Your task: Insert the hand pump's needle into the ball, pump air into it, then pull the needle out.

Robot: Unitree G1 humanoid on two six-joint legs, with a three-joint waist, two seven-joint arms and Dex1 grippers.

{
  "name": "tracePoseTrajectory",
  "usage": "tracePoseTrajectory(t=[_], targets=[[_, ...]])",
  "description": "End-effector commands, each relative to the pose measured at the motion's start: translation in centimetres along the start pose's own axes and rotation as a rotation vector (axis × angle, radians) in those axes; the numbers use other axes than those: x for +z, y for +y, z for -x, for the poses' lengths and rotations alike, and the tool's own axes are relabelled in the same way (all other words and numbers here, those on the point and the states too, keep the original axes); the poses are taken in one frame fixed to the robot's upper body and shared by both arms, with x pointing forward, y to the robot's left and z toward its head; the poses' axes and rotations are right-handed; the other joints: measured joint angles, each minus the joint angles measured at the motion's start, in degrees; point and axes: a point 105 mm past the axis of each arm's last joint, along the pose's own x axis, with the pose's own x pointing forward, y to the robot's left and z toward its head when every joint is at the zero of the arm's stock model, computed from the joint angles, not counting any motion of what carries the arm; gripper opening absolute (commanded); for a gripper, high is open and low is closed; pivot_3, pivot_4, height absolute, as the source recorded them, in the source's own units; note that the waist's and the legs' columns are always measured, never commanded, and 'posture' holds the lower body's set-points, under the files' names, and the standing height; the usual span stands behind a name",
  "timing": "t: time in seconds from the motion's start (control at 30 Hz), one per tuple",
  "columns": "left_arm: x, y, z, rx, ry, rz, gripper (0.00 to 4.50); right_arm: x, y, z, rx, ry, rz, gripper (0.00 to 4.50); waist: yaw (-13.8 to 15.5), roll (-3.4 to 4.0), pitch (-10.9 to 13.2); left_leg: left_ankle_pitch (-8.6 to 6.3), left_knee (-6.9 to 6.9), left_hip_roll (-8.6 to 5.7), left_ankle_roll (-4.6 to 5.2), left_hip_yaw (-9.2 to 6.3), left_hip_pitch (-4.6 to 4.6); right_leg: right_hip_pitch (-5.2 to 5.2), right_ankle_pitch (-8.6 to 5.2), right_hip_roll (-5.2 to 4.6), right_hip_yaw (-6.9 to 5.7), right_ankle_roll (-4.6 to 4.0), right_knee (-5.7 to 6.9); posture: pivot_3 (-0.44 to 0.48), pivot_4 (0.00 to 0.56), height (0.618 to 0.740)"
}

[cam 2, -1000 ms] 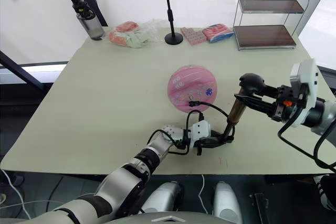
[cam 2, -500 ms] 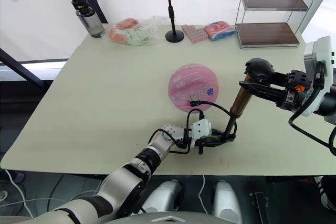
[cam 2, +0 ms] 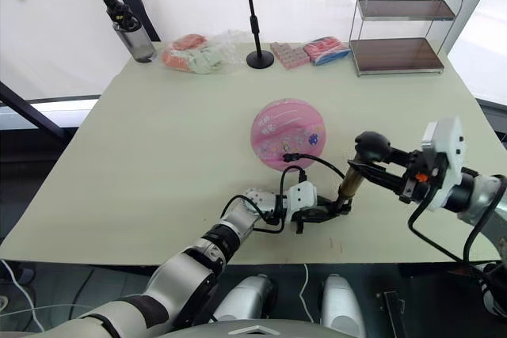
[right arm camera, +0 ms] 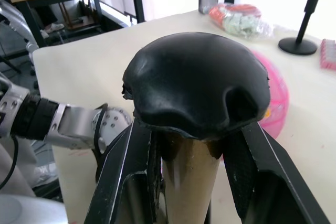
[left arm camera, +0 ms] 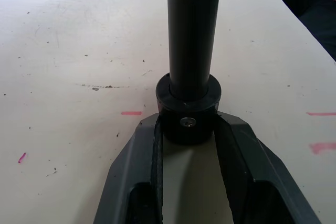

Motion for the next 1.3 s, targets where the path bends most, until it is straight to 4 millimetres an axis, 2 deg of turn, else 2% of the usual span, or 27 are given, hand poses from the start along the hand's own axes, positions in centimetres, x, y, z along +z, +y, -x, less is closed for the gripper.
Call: tracePoseTrajectory(t=[0.03, 0.17, 0.3, 0.37, 0.47, 0.6, 0.87, 1.03, 1.3], targets=[[-3.6, -2.5, 0.7, -0.056, 0.103, 0.104, 1.09, -3.9, 0.4, -0.6, 0.009, 0.085, -0.096, 1.08, -0.01, 0.02, -0.12, 0.0, 0.0, 0.0, 0.0, 0.0, 0.0, 0.0, 0.0, 0.0, 0.0, -0.01, 0.0, 0.0, 0.15, 0.74], [-3.6, -2.6, 0.6, -0.058, 0.101, 0.105, 1.09, -7.8, 0.8, -1.0, -0.007, 0.151, -0.121, 1.08, -0.02, -0.09, -0.44, 0.0, -0.04, 0.0, 0.0, -0.01, 0.04, 0.02, 0.0, 0.02, 0.01, -0.01, 0.0, 0.0, 0.15, 0.74], [-3.6, -2.5, 0.7, -0.057, 0.1, 0.103, 1.09, -10.1, 0.8, -1.5, -0.048, 0.17, -0.111, 1.08, -0.16, -0.12, -0.69, 0.0, -0.08, 0.0, -0.01, -0.01, 0.14, 0.09, -0.03, 0.04, 0.03, 0.02, 0.0, 0.0, 0.15, 0.74], [-3.6, -2.5, 0.7, -0.057, 0.1, 0.103, 1.09, -10.6, 0.9, -1.6, -0.052, 0.171, -0.102, 1.08, -0.15, -0.07, -0.72, 0.0, -0.08, 0.0, -0.01, -0.01, 0.17, 0.09, -0.04, 0.05, 0.03, 0.04, 0.01, 0.0, 0.15, 0.74], [-3.6, -2.5, 0.7, -0.058, 0.102, 0.102, 1.09, -10.0, 1.2, -1.9, -0.041, 0.139, -0.093, 1.08, -0.24, -0.07, -0.73, -0.01, -0.13, 0.0, -0.01, 0.0, 0.36, 0.23, -0.11, 0.04, 0.05, 0.13, 0.01, 0.0, 0.15, 0.74], [-3.7, -2.6, 0.8, -0.062, 0.103, 0.099, 1.09, -7.0, 0.7, -1.7, -0.036, 0.071, -0.052, 1.08, -0.23, -0.07, -0.65, -0.02, -0.29, 0.02, -0.01, -0.03, 0.87, 0.76, -0.22, 0.03, 0.02, 0.15, -0.07, 0.0, 0.15, 0.74], [-3.7, -2.7, 0.8, -0.074, 0.107, 0.095, 1.09, 2.1, -0.3, 0.2, 0.01, -0.06, 0.05, 1.08, 0.19, 0.22, 0.01, -0.02, -0.27, -0.03, -0.01, -0.04, 0.69, 0.74, -0.21, -0.05, 0.0, 0.15, -0.22, 0.0, 0.15, 0.74], [-3.7, -2.7, 0.8, -0.076, 0.108, 0.094, 1.09, 6.5, -0.6, 1.5, 0.015, -0.104, 0.116, 1.08, 0.23, 0.13, 0.25, -0.02, -0.26, 0.0, -0.01, -0.12, 0.59, 0.74, -0.2, -0.06, -0.12, 0.15, -0.34, 0.0, 0.15, 0.74], [-3.6, -2.6, 0.8, -0.075, 0.107, 0.093, 1.09, 10.9, -0.4, 2.6, 0.034, -0.146, 0.143, 1.08, 0.27, 0.1, 0.41, -0.02, -0.23, -0.01, 0.0, -0.1, 0.41, 0.62, -0.07, -0.11, -0.14, -0.02, -0.38, 0.0, 0.15, 0.74]])
